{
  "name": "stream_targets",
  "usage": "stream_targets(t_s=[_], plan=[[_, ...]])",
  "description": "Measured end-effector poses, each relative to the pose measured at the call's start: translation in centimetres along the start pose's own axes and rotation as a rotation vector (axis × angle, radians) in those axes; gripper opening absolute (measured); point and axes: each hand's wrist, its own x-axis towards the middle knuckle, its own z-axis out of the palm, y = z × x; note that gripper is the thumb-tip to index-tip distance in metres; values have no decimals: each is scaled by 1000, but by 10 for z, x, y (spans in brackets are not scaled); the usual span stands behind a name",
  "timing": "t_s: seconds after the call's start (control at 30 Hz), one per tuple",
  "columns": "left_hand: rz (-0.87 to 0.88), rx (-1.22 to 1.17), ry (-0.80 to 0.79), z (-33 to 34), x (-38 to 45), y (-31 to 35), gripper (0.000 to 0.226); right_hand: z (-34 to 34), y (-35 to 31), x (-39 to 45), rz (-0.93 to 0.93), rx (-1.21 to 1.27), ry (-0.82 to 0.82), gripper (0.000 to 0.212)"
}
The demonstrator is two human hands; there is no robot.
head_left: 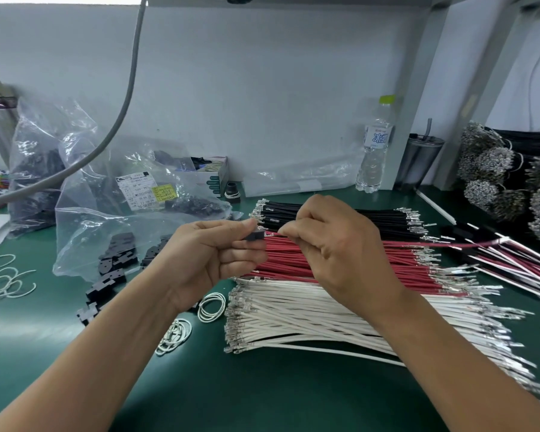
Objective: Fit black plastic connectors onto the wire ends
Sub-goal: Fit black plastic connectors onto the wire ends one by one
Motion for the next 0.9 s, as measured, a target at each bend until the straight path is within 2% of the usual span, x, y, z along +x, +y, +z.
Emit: stream_targets(t_s=[0.13,0.23,0.3,0.43,0.67,0.83,0.9], plan=[[21,-35,15,2,2,-3,30,9,-10,-1,90,100,26,7],[236,231,67,2,1,-2,38,10,-7,0,213,165,3,7],[374,417,83,0,-1,-1,33,10,-4,0,279,192,-45,6],[358,671,13,-6,-3,-1,18,9,-2,-3,299,233,-154,6],[349,552,-27,-9,-1,-6,23,8,-9,-3,253,270,-140,5],[350,609,8,-8,3,-9,18,-11,-4,3,198,-65,-146,4],[350,622,47,-13,4,-8,12,-18,-9,3,148,-70,-172,9]])
